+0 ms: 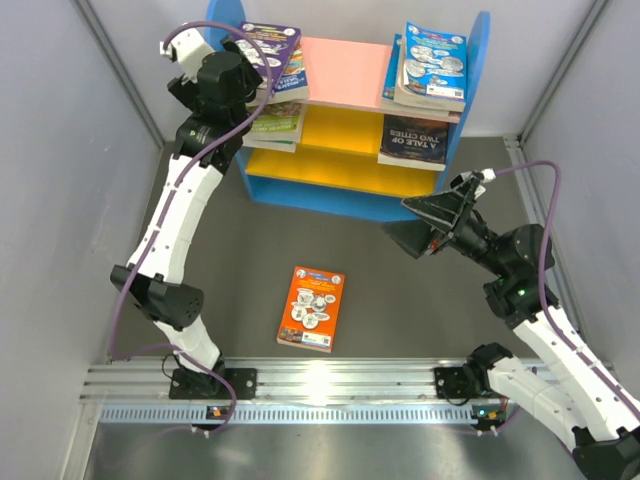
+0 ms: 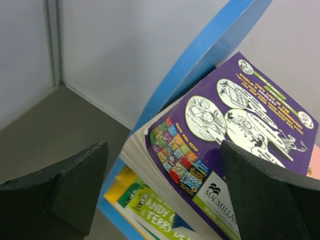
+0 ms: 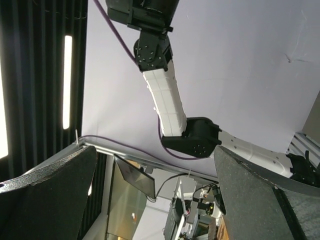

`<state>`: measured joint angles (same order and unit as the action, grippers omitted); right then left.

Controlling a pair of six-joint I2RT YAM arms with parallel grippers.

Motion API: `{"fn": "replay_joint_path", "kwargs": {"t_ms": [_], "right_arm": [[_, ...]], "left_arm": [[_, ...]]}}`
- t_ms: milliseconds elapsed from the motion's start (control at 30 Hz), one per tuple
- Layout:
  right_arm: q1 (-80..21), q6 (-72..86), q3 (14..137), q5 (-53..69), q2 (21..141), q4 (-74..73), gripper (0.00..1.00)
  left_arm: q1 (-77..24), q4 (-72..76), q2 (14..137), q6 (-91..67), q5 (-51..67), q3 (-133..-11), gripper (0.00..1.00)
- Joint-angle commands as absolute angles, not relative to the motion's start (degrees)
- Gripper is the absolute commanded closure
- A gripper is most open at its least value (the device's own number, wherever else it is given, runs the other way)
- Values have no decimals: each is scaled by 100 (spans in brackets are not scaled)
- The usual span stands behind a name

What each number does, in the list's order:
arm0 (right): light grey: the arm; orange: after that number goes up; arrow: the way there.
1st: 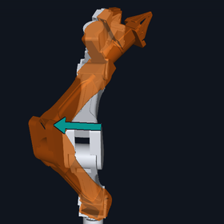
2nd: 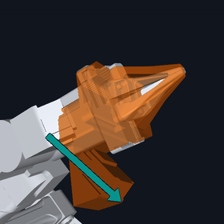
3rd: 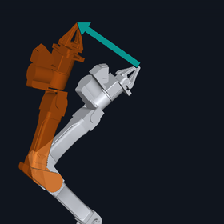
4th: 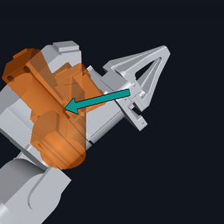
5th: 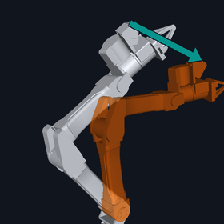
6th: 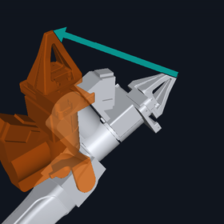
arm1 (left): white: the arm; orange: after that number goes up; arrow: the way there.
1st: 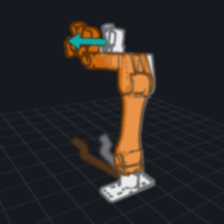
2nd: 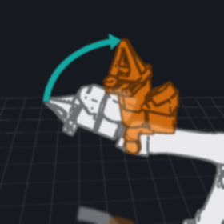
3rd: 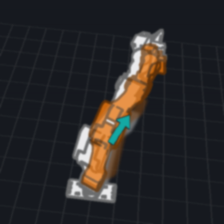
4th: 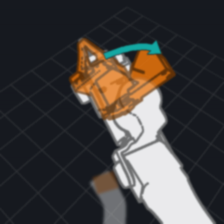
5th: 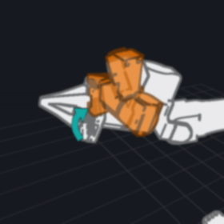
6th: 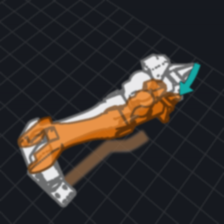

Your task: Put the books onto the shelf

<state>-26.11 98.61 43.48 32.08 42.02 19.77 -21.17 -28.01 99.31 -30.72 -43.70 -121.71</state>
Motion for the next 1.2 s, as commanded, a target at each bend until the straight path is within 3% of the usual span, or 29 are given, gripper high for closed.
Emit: {"fn": "replay_joint_path", "kwargs": {"t_ms": [0,100,167,200,267,300,367,400,500,767,1000,1167], "right_arm": [[-2549,9555,4438,3357,4192,1881,0],[-2549,9440,4421,3340,4201,1740,0],[-2549,9448,4368,3314,4227,1793,0],[-2558,9448,4351,3313,4245,1819,1],[-2558,9413,4351,3331,4280,1819,2],[-2558,9404,4368,3331,4280,1811,3],[-2558,9378,4359,3322,4280,1784,3],[-2558,9361,4351,3314,4272,1749,4],[-2549,9325,4307,3261,4158,1662,4],[-2540,9334,4148,3120,3867,1582,4],[-2470,9308,4157,3076,3744,1477,5],[-2391,9316,4157,3094,3744,1441,5]], "left_arm": [[-2188,-2304,9308,-1873,-4729,-12358,3],[-2530,-1804,9071,-1364,-4386,-12349,25],[-3127,-1531,9096,-671,-4525,-12366,28],[-3312,-1338,9123,-477,-4544,-12384,37],[-3603,-1371,9228,-553,-4117,-12462,43],[-3647,-1406,9272,-710,-3896,-12480,54],[-3691,-1485,9438,-1106,-3335,-12507,62],[-3718,-1520,9535,-1186,-3209,-12533,79],[-3753,-1862,10027,-1485,-2927,-12849,100],[-3771,-1705,10836,-2258,-2145,-13183,100],[-3779,-2056,11162,-2233,-2671,-13298,100],[-3587,-2127,10943,-2135,-2936,-12719,100]]}}
